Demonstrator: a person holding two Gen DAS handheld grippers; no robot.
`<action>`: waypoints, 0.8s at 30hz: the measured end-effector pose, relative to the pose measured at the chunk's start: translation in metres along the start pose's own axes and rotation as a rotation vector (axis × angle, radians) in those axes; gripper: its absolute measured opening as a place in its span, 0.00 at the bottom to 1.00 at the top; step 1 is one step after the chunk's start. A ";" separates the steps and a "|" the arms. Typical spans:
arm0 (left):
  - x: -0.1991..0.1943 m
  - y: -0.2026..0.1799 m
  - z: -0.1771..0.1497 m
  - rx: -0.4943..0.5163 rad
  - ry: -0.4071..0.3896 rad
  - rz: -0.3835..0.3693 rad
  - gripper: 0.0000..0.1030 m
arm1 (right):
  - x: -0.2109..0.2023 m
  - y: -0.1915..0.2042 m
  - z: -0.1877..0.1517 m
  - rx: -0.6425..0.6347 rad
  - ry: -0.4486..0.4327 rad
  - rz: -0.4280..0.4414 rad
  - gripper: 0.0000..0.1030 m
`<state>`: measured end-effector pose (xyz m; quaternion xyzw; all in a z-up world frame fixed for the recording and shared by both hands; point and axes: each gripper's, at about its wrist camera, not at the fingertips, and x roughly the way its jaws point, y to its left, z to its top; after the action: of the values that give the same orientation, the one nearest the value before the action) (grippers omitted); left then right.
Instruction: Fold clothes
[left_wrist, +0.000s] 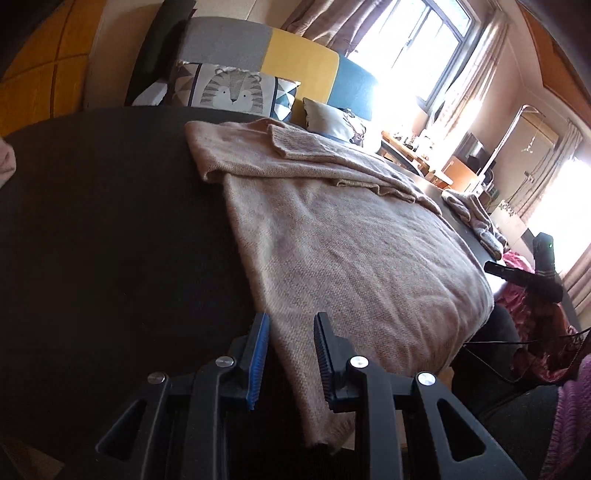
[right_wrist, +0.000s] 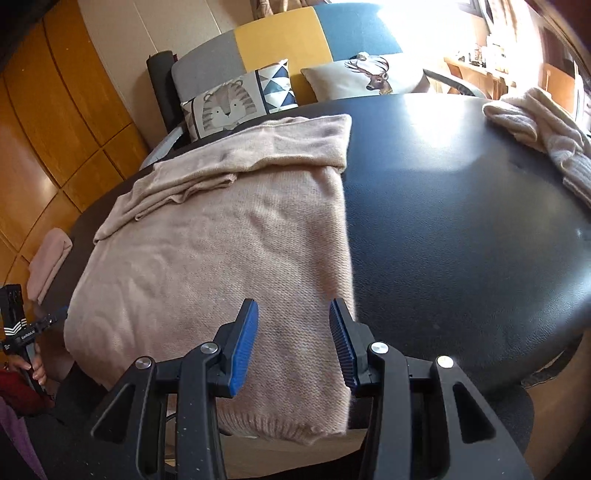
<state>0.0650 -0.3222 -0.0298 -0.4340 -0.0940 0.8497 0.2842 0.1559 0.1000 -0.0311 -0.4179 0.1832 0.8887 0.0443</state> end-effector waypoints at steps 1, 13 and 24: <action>-0.002 0.003 -0.004 -0.022 0.009 -0.026 0.24 | -0.001 -0.005 -0.002 0.008 0.015 0.014 0.42; -0.011 0.023 -0.038 -0.189 0.100 -0.258 0.24 | -0.007 -0.036 -0.030 0.081 0.165 0.193 0.50; 0.008 0.016 -0.047 -0.209 0.199 -0.356 0.24 | 0.004 -0.049 -0.038 0.181 0.255 0.311 0.55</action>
<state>0.0922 -0.3348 -0.0706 -0.5193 -0.2280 0.7248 0.3912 0.1919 0.1311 -0.0704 -0.4881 0.3286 0.8046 -0.0798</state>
